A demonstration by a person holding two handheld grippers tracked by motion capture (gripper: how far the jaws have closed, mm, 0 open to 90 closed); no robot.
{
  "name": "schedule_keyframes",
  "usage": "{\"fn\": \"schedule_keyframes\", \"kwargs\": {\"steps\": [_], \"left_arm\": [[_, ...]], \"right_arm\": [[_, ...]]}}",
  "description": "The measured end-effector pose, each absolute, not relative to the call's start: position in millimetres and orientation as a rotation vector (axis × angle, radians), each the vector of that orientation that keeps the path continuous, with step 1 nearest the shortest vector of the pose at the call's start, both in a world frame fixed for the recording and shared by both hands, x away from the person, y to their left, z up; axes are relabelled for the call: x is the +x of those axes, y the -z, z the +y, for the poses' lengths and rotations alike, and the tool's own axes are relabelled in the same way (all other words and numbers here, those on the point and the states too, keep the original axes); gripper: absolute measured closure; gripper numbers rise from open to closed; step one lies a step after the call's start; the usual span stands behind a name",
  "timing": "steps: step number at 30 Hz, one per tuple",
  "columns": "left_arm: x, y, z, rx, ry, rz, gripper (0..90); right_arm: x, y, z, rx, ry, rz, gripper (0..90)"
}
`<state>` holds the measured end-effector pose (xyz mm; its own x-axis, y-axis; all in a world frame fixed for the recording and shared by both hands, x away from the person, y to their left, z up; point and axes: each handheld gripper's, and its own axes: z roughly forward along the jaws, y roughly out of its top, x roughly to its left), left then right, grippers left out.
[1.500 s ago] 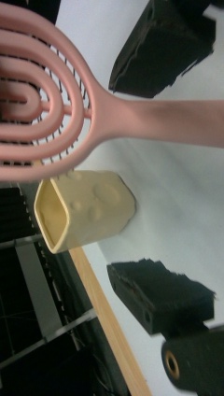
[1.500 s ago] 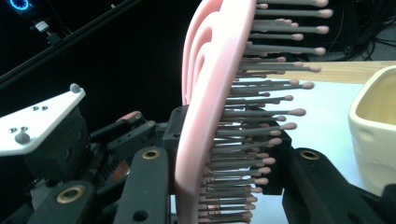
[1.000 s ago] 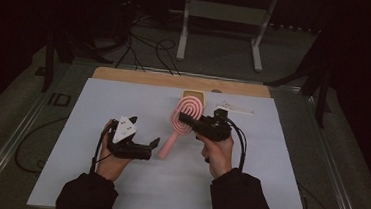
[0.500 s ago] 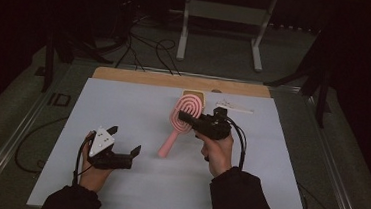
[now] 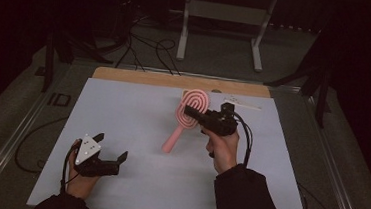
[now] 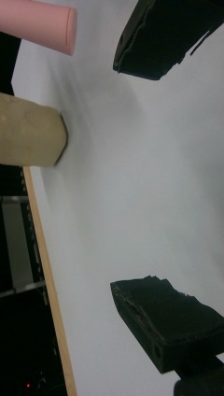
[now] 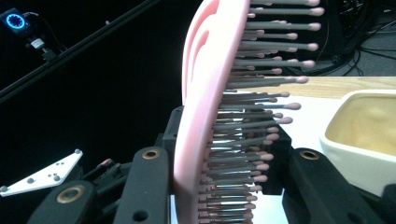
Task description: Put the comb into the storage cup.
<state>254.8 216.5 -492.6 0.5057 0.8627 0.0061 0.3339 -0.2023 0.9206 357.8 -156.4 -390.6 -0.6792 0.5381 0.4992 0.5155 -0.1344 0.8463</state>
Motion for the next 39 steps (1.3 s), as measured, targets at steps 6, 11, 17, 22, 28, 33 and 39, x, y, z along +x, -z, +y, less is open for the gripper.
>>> {"fn": "schedule_keyframes", "kwargs": {"steps": [6, 11, 17, 22, 28, 33, 39], "left_arm": [[255, 496, 216, 1.759, -0.674, 1.026, 0.1], [254, 496, 217, 1.737, -0.69, 1.033, 0.1], [254, 498, 217, 1.73, -0.696, 1.044, 0.1], [254, 499, 213, 1.737, -0.693, 1.036, 0.1], [254, 499, 211, 1.737, -0.692, 1.034, 0.1], [254, 499, 211, 1.734, -0.694, 1.036, 0.2], [254, 500, 210, 1.733, -0.688, 1.034, 0.2]], "right_arm": [[361, 387, -159, 1.252, -1.973, 2.054, 63.9], [366, 383, -160, 1.265, -1.971, 2.041, 63.9], [370, 380, -160, 1.263, -1.951, 2.041, 63.9], [372, 376, -158, 1.265, -1.943, 2.042, 63.9], [375, 372, -155, 1.265, -1.93, 2.048, 63.9], [377, 370, -154, 1.263, -1.925, 2.046, 63.9], [381, 363, -152, 1.248, -1.91, 2.042, 63.9]]}}
